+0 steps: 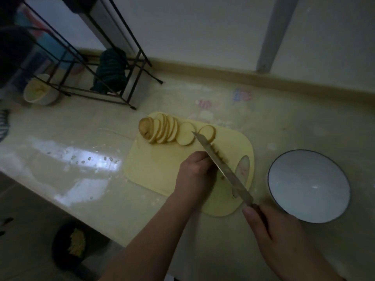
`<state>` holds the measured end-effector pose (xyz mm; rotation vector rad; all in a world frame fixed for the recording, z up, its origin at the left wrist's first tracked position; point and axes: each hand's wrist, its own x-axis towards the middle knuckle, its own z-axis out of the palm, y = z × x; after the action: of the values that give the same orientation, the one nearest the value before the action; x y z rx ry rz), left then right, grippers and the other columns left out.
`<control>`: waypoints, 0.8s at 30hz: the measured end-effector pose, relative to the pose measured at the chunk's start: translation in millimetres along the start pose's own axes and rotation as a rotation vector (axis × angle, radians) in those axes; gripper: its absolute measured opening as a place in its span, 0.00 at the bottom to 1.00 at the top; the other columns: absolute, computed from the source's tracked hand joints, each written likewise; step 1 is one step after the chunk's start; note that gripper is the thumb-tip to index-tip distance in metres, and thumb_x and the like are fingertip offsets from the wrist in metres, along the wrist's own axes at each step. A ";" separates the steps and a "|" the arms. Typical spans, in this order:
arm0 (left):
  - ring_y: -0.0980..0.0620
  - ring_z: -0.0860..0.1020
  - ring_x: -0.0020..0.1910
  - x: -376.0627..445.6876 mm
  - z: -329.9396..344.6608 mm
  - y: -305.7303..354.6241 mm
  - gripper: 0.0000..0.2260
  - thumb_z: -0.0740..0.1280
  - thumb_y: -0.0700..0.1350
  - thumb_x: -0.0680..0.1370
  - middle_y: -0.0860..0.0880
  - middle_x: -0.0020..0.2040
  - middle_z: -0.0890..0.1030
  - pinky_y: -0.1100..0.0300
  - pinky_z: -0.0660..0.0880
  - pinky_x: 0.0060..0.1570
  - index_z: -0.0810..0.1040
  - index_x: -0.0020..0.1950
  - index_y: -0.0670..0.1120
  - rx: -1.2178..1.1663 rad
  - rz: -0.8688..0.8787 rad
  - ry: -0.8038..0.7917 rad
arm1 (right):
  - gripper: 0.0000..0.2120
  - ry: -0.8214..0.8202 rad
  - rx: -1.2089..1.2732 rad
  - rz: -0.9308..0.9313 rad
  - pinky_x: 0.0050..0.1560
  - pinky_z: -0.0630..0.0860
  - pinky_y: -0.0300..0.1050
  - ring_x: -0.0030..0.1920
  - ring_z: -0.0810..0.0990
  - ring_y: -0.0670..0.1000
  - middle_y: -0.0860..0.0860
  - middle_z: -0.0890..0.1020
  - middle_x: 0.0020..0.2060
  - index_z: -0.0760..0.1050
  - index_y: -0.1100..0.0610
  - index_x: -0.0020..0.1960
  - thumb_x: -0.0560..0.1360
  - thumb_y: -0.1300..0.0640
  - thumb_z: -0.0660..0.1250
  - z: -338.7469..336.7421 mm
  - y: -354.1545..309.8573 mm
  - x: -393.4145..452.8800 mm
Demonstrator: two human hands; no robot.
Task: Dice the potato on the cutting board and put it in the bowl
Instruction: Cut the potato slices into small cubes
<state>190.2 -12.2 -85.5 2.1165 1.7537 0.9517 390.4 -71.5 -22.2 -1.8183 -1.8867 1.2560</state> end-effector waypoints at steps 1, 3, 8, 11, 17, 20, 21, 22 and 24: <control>0.44 0.83 0.41 1.3 -0.2 0.8 0.09 0.73 0.34 0.68 0.42 0.45 0.85 0.55 0.80 0.37 0.86 0.47 0.39 -0.009 -0.020 -0.015 | 0.26 0.001 0.003 -0.004 0.33 0.70 0.35 0.34 0.78 0.43 0.49 0.77 0.27 0.72 0.49 0.35 0.73 0.31 0.49 -0.9 -1.1 0.8; 0.46 0.83 0.44 -2.5 -4.4 -0.4 0.09 0.71 0.35 0.70 0.43 0.48 0.85 0.57 0.80 0.40 0.86 0.49 0.40 -0.019 -0.022 -0.029 | 0.22 0.011 0.002 -0.027 0.32 0.70 0.36 0.32 0.77 0.44 0.49 0.76 0.27 0.72 0.50 0.34 0.73 0.34 0.52 -2.0 -2.5 1.1; 0.47 0.81 0.51 -26.6 -33.3 1.2 0.09 0.66 0.36 0.75 0.42 0.52 0.82 0.60 0.77 0.53 0.85 0.49 0.38 -0.015 -0.116 0.226 | 0.25 0.040 -0.059 -0.079 0.26 0.65 0.35 0.25 0.73 0.45 0.46 0.71 0.23 0.67 0.46 0.33 0.70 0.27 0.46 3.7 3.9 -4.6; 0.44 0.78 0.49 -22.1 -54.9 12.3 0.06 0.67 0.36 0.75 0.41 0.49 0.79 0.56 0.74 0.52 0.83 0.47 0.37 -0.025 -0.088 0.363 | 0.30 0.002 -0.191 -0.148 0.17 0.66 0.41 0.21 0.74 0.48 0.48 0.75 0.23 0.71 0.49 0.39 0.76 0.29 0.43 9.5 16.1 -8.1; 0.48 0.78 0.51 -0.4 -57.1 27.0 0.10 0.68 0.57 0.70 0.55 0.45 0.82 0.50 0.71 0.53 0.82 0.43 0.51 0.340 -0.146 -0.249 | 0.50 0.103 -0.495 -0.229 0.23 0.59 0.36 0.29 0.77 0.47 0.48 0.80 0.40 0.70 0.47 0.50 0.61 0.28 0.15 12.7 13.6 -8.1; 0.50 0.77 0.46 2.3 -47.7 23.6 0.11 0.68 0.58 0.69 0.55 0.42 0.81 0.53 0.70 0.50 0.82 0.42 0.53 0.367 -0.231 -0.355 | 0.43 -0.015 -0.496 -0.125 0.21 0.61 0.40 0.22 0.76 0.49 0.51 0.79 0.30 0.75 0.52 0.42 0.72 0.29 0.27 15.7 17.2 -10.1; 0.50 0.77 0.45 3.5 -44.5 22.6 0.11 0.67 0.58 0.70 0.55 0.41 0.81 0.53 0.71 0.49 0.82 0.41 0.52 0.354 -0.244 -0.362 | 0.39 0.013 -0.494 -0.142 0.20 0.56 0.37 0.17 0.72 0.50 0.51 0.77 0.25 0.76 0.54 0.37 0.76 0.31 0.33 18.3 19.2 -11.6; 0.50 0.78 0.43 5.1 -41.2 21.9 0.12 0.66 0.58 0.70 0.55 0.39 0.81 0.53 0.71 0.48 0.82 0.40 0.52 0.345 -0.251 -0.364 | 0.38 0.075 -0.490 -0.164 0.20 0.54 0.35 0.15 0.70 0.50 0.50 0.75 0.23 0.75 0.54 0.34 0.78 0.33 0.37 20.2 19.2 -11.0; 0.51 0.78 0.41 9.2 -35.0 20.0 0.13 0.64 0.57 0.71 0.54 0.36 0.81 0.52 0.71 0.47 0.82 0.37 0.50 0.352 -0.250 -0.367 | 0.37 0.109 -0.489 -0.159 0.20 0.55 0.35 0.15 0.70 0.49 0.51 0.75 0.23 0.75 0.54 0.34 0.77 0.32 0.36 22.1 19.4 -10.7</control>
<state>185.4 -16.3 -44.6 2.0257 2.0268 0.1825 391.1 -92.9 -45.1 -1.8507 -2.3670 0.6652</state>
